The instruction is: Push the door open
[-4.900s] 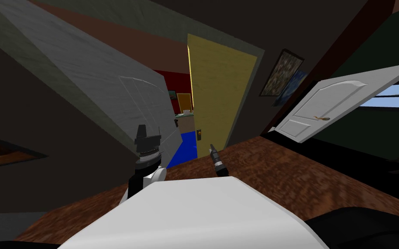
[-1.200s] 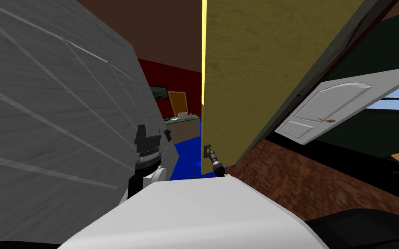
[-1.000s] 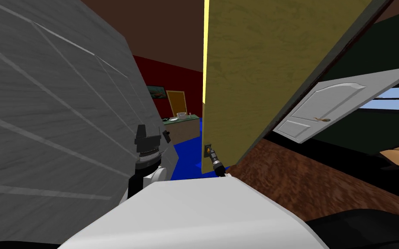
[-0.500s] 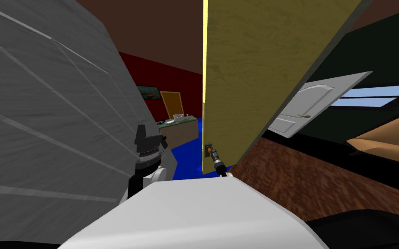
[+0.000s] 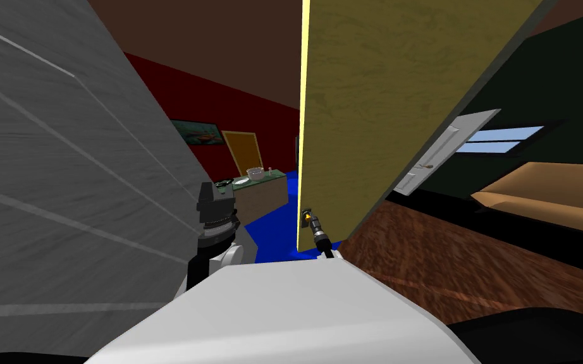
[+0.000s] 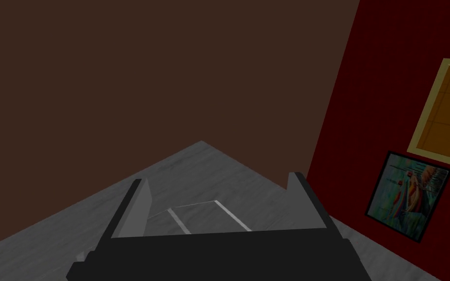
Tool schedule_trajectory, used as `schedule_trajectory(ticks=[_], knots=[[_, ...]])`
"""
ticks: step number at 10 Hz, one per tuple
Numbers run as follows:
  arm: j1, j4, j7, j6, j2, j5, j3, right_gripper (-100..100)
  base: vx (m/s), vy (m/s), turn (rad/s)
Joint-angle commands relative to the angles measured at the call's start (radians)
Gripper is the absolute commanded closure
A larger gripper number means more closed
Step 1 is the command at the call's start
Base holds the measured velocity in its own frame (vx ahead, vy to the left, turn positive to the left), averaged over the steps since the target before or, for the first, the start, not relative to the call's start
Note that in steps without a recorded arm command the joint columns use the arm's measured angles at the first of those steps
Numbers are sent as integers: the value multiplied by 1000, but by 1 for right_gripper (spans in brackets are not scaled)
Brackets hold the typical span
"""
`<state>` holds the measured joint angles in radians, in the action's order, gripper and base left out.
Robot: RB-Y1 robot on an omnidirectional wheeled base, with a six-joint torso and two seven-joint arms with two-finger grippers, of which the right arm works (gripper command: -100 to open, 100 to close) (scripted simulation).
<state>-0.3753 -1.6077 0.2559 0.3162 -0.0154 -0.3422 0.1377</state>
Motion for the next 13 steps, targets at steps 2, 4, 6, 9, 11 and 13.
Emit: schedule_trajectory(ticks=[2, 4, 6, 9, 11, 13], knots=[[10, 4, -5, -3, -18, 11, -12, 100, 159, 118, -98], [15, 7, -8, -4, -30, 17, -19, 100, 151, 108, -85], [5, 1, -12, -3, -10, 18, -28, 100, 115, 14, -84], [-2, -4, -15, -1, 7, 22, -24, 100, 220, -5, -141], [-19, -7, -28, 0, 39, 19, 19, -100, -97, -23, -133], [-35, -15, -41, 6, 45, 18, 58, -100, -194, -15, -125]])
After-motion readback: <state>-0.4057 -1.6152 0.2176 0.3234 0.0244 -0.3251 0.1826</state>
